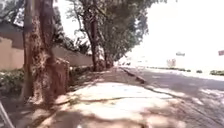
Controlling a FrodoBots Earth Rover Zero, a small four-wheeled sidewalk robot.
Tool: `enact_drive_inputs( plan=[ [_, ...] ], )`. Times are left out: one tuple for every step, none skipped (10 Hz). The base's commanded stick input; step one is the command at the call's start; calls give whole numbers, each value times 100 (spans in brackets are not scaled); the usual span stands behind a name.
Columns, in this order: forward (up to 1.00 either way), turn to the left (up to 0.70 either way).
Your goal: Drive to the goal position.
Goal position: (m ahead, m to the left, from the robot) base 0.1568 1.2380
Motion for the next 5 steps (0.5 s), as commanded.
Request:
enact_drive_inputs(
  plan=[
    [70,0],
    [70,0],
    [70,0],
    [70,0],
    [70,0]
  ],
)
